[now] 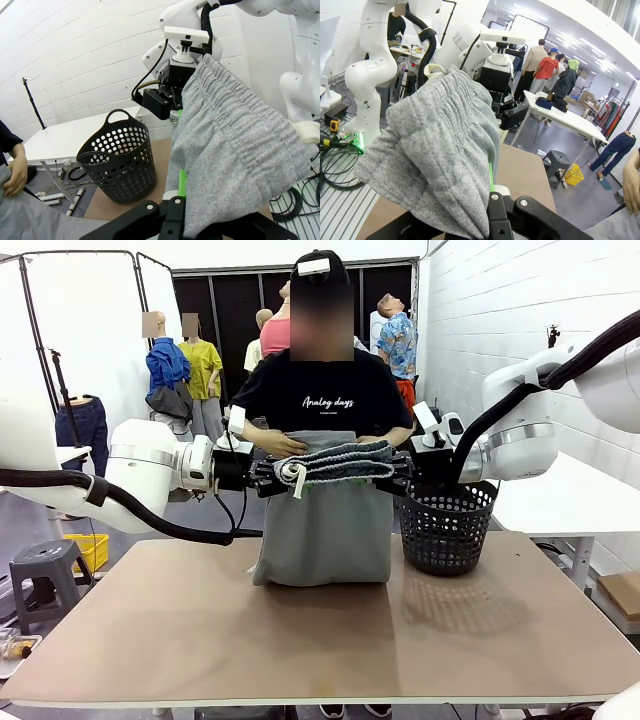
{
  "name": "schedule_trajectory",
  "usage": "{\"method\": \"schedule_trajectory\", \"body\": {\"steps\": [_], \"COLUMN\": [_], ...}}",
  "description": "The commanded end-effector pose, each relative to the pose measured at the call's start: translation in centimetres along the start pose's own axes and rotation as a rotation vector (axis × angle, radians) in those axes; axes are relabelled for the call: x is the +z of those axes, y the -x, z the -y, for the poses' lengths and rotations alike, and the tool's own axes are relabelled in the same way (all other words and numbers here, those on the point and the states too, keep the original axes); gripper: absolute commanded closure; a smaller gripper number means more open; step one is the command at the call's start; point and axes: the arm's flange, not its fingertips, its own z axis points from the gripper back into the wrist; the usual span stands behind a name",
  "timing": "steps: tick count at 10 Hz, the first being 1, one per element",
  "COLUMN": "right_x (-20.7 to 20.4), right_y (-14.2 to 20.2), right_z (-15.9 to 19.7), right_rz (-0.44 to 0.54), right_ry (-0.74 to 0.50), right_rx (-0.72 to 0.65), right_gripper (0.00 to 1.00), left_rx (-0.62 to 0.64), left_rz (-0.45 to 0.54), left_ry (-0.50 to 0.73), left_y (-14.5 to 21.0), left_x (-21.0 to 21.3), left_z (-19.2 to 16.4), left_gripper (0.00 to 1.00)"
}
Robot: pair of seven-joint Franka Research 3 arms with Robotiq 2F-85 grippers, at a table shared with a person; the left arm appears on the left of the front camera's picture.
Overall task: Fold the training pants.
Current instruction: Release the ends of the Training pants and then grab the overlapped ends.
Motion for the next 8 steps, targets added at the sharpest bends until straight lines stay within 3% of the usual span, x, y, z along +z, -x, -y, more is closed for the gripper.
{"method": "schedule_trajectory", "body": {"steps": [1,8], "right_x": [-0.08,-0.08], "right_y": [-0.12,-0.12], "right_z": [-0.14,-0.14], "right_rz": [0.002,0.002], "right_ry": [-0.003,-0.003], "right_rx": [0.001,0.001], "right_gripper": [1.0,1.0], "left_rx": [-0.009,-0.009], "left_rz": [0.001,0.001], "left_ry": [-0.007,-0.007], "left_y": [-0.38,-0.38], "left_x": [-0.01,-0.01], "left_z": [0.15,0.15], "left_gripper": [1.0,1.0]}}
